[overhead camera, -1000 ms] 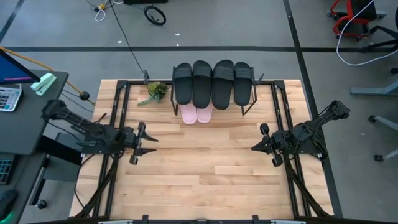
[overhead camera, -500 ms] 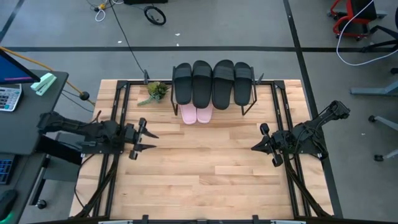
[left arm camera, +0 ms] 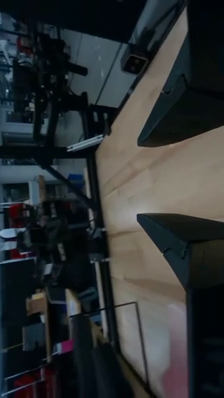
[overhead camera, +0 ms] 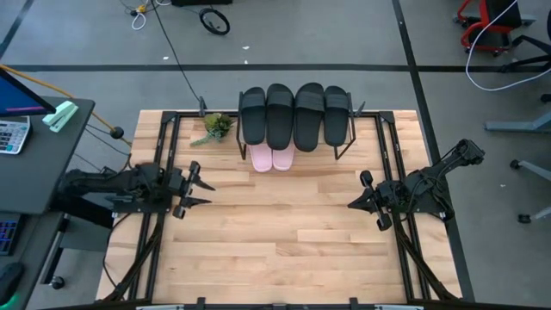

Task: Pick and place slides into the shelf
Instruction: Return to Home Position

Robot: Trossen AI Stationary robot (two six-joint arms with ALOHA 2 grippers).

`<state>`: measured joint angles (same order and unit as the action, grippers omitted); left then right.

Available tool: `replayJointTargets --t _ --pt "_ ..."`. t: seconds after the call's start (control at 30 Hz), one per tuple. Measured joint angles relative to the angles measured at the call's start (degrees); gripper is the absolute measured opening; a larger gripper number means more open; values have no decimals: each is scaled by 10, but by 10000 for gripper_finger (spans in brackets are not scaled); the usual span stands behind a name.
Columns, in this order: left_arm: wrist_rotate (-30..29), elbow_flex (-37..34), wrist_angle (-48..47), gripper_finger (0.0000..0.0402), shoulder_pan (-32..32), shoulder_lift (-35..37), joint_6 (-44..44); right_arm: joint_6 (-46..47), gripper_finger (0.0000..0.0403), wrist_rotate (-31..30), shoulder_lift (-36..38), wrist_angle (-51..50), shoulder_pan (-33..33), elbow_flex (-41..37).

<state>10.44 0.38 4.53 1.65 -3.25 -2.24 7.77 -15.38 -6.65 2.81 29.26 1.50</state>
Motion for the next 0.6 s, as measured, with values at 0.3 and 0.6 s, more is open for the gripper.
replayJointTargets --t 0.3,0.6 --pt "-1 0 -17 184 0 31 -24 0 14 0 0 0 0 0" --pt "0 0 2 186 0 29 -14 0 14 0 0 0 0 0"
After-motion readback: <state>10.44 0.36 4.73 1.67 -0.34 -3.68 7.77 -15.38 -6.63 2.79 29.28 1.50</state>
